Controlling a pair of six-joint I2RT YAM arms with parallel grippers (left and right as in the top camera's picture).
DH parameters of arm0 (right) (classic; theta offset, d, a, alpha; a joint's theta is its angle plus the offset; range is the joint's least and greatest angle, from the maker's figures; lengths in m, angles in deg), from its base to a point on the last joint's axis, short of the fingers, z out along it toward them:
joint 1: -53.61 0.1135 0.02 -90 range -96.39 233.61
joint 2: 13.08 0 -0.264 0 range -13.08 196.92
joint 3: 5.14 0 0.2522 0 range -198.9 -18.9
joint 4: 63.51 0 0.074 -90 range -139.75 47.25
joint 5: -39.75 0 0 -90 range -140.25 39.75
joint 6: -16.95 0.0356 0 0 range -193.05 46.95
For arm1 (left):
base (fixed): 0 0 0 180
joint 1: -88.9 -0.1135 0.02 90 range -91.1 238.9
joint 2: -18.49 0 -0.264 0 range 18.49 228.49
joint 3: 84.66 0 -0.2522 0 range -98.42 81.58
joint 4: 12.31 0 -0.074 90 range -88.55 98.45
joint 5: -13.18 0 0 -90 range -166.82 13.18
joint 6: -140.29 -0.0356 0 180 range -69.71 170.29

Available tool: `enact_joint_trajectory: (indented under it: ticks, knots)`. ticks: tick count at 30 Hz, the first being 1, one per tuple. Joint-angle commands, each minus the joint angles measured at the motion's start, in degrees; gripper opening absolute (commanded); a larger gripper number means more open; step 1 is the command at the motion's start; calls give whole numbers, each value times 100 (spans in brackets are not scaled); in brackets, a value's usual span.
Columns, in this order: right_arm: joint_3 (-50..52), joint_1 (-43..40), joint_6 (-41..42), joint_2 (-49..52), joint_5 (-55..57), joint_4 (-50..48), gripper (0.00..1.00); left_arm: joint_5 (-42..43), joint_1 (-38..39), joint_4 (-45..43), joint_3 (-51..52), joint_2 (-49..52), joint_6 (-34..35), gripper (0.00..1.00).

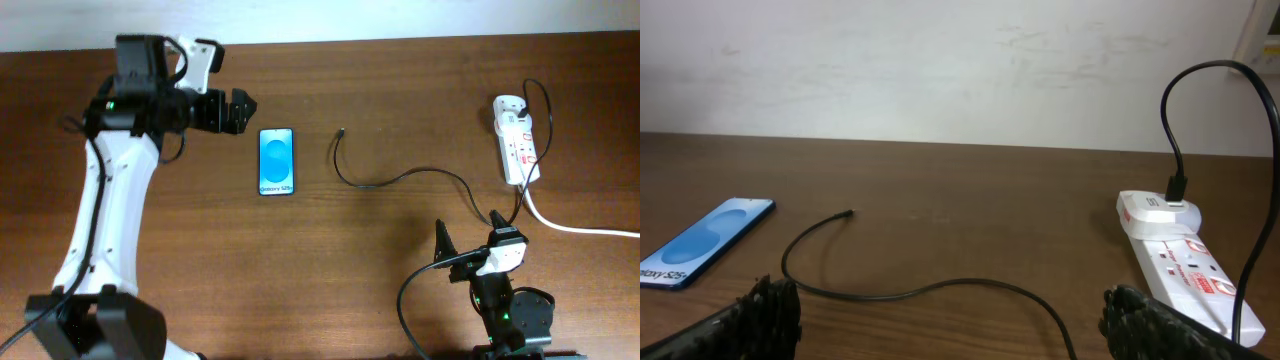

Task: Plug charger to phone and switch on socket
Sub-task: 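Reach the left gripper down and grasp the Galaxy S25+ phone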

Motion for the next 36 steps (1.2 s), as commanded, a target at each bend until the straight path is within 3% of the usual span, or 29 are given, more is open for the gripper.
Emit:
enact_joint_trajectory:
  ticks: [1, 7, 9, 13, 16, 18, 22, 32, 36]
  knots:
    - [31, 48, 44, -48, -35, 28, 98, -802, 317, 350, -852, 525, -142, 99]
    - [31, 48, 44, -48, -35, 28, 99, -1073, 623, 940, -1349, 1460, -208, 99]
    - [31, 48, 44, -48, -35, 28, 99, -614, 623, 1056, -1346, 1545, -201, 99]
    - [31, 48, 44, -48, -35, 28, 98, -439, 610, 684, -1349, 1545, -203, 99]
    - [31, 48, 44, -48, -33, 28, 98, -748, 636, 483, -1517, 1587, 782, 99]
    - [31, 48, 44, -48, -35, 28, 98, -785, 660, 752, -1899, 1716, 883, 99]
    - [31, 48, 44, -48, -35, 28, 99, -2181, 1023, 2321, -3698, 2804, 1257, 100]
    - [31, 48, 44, -48, -33, 28, 99, -2243, 1537, 2986, -3685, 4291, 2251, 99]
    - [31, 48, 44, -48, -35, 28, 99, -2245, 1523, 2975, -3565, 4513, 2264, 99]
